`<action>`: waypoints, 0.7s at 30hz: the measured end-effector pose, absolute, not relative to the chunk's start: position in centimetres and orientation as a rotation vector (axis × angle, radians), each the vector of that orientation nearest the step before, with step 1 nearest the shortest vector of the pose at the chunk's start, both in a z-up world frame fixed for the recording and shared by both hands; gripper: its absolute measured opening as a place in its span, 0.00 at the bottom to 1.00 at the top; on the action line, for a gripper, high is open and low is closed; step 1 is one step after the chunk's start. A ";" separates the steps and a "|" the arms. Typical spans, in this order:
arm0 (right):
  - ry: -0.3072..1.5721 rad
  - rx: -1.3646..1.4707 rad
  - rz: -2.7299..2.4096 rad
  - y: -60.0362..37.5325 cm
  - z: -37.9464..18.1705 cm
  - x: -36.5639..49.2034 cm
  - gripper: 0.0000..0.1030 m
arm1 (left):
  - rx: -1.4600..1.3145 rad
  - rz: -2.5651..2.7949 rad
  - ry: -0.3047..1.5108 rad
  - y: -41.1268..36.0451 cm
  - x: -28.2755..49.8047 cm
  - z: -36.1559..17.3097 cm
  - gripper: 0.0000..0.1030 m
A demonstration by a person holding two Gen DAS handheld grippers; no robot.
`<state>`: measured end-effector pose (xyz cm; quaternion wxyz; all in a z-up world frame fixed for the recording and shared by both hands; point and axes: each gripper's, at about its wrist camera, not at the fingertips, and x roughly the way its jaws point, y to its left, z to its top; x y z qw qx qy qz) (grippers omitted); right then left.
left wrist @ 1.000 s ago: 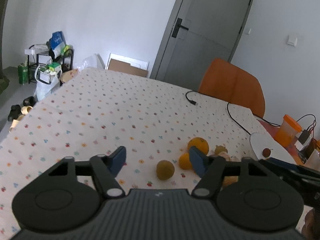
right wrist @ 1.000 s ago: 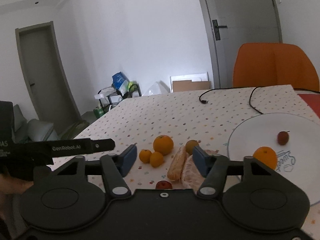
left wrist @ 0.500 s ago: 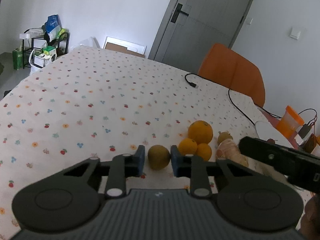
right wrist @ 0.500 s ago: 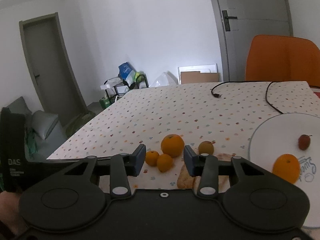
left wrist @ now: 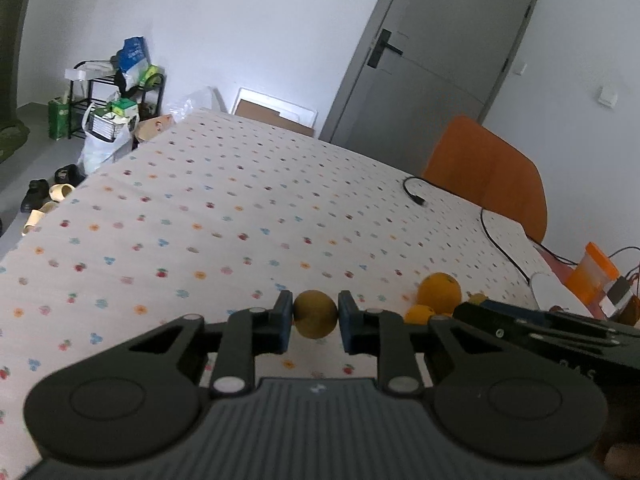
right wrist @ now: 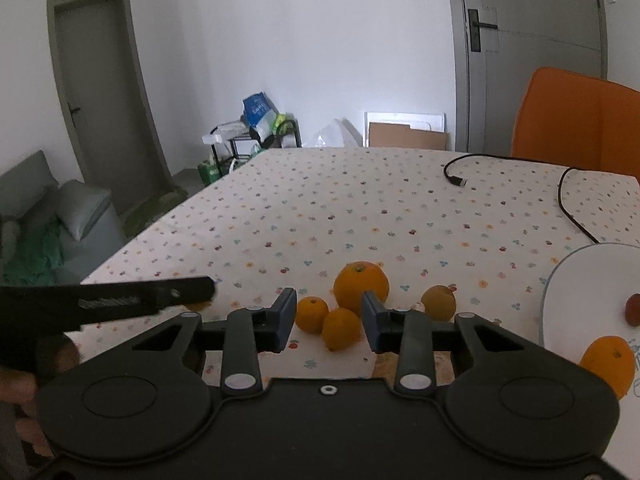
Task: Organize fruits
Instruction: 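Grasp a small tangerine with the right tool while the left tool grasps the yellow-brown fruit, then carry the tangerine with the right tool while the left tool carries the yellow-brown fruit, releasing both onto the plate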
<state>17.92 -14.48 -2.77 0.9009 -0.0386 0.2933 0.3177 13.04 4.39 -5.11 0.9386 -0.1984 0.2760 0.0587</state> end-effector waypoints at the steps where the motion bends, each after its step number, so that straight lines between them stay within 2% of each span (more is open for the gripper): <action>1: 0.609 -0.086 0.655 -14.4 -2.9 18.0 0.35 | -0.407 0.126 0.561 4.6 12.9 -5.1 0.22; 9: 0.628 -0.153 0.635 -13.5 -3.7 18.5 0.34 | -0.424 0.151 0.550 5.8 12.7 -5.2 0.22; 14: 0.647 -0.171 0.641 -13.2 -4.1 18.8 0.20 | -0.423 0.150 0.549 5.8 12.5 -5.1 0.22; 21: 0.601 -0.127 0.650 -14.4 -3.0 18.3 0.20 | -0.404 0.161 0.530 5.4 12.0 -4.0 0.22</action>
